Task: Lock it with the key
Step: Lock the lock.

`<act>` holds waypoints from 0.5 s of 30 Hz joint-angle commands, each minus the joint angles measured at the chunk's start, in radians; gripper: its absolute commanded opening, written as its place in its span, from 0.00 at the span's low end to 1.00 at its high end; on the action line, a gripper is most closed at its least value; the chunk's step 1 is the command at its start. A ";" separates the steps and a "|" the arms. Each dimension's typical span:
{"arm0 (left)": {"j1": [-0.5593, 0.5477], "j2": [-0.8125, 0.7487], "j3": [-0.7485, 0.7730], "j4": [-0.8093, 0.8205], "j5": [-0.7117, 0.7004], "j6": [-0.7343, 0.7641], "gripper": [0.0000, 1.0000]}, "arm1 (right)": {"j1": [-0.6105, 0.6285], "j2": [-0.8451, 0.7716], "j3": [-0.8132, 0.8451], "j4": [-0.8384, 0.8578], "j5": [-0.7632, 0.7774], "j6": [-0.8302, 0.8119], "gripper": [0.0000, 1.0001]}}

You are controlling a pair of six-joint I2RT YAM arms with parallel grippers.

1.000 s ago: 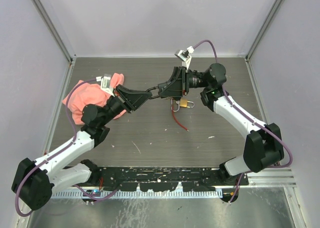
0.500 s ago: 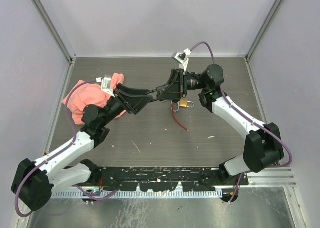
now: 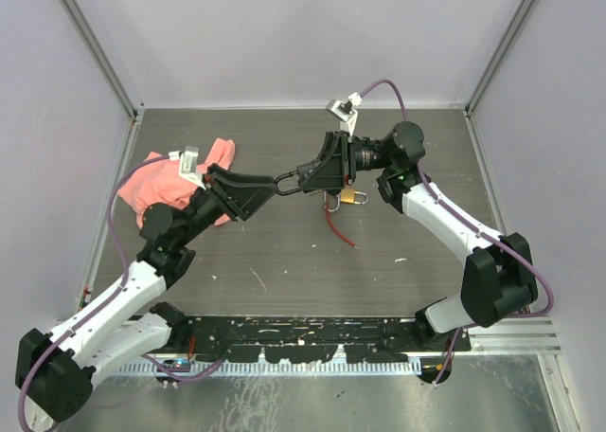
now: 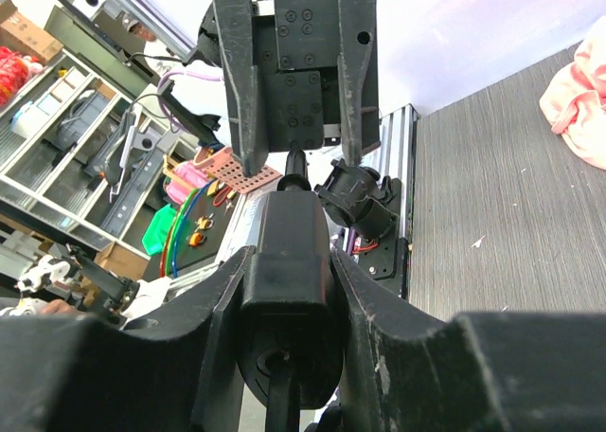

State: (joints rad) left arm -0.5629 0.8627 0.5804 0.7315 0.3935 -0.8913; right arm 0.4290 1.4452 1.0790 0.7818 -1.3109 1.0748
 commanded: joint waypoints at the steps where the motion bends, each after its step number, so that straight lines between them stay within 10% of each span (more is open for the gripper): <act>1: 0.024 -0.009 0.058 -0.098 0.080 0.016 0.47 | -0.001 -0.037 0.035 0.063 0.013 -0.006 0.01; 15: 0.032 0.048 0.088 -0.003 0.153 -0.069 0.14 | 0.000 -0.035 0.048 -0.019 -0.011 -0.084 0.01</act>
State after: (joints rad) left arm -0.5346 0.9199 0.6273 0.6510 0.5224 -0.9459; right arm 0.4290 1.4452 1.0790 0.7227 -1.3270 1.0187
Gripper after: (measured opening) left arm 0.174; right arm 0.406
